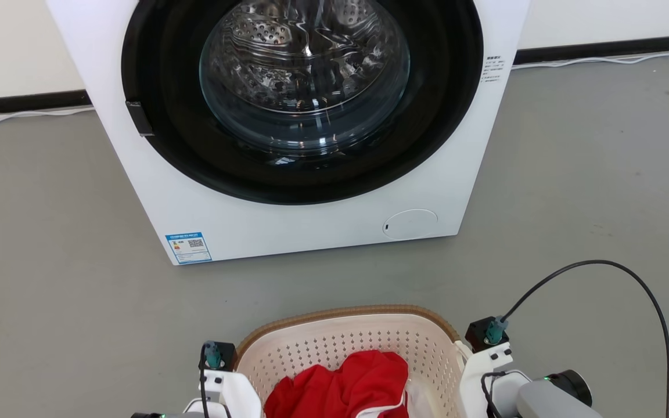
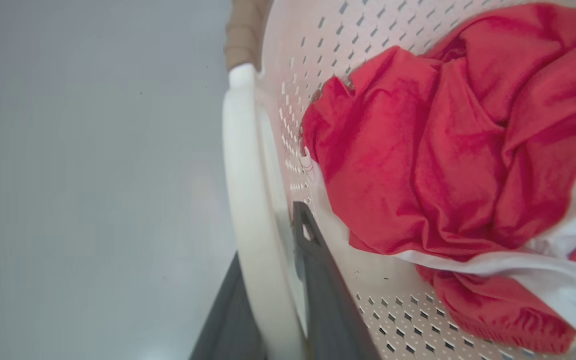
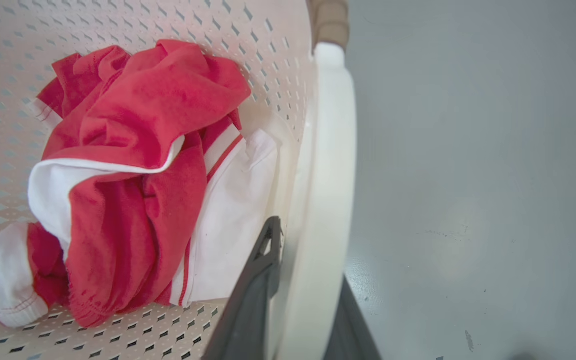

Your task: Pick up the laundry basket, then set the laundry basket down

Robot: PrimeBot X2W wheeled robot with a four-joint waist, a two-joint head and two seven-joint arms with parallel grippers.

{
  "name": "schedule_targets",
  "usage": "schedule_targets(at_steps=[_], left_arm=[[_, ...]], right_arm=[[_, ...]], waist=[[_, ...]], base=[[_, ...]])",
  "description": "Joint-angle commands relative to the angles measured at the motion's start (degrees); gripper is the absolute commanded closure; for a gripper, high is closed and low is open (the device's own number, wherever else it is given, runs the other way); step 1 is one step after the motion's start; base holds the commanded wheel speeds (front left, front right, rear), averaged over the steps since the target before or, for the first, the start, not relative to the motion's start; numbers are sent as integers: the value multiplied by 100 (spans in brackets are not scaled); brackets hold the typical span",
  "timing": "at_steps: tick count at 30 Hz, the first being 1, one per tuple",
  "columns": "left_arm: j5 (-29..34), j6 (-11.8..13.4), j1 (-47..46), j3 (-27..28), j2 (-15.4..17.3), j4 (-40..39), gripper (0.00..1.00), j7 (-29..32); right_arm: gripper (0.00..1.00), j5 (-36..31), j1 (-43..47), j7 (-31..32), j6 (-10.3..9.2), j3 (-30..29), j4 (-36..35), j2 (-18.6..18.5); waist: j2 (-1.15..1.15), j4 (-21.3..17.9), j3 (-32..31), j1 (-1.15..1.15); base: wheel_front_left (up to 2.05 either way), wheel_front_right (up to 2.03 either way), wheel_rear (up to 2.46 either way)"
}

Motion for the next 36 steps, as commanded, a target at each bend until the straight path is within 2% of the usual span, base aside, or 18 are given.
schedule_targets(at_steps=[1,36], left_arm=[[14,-4,-111,45,68,-130,100,-39],[-359,60,-72,-286,68,-184,100,-57]], right_arm=[[100,50,1,0,101,172,-193,153],[100,467,-86,-164,101,510,-16,153]], waist=[[0,-13,-11,0],[0,91,-124,0]], base=[[0,0,0],[0,0,0]])
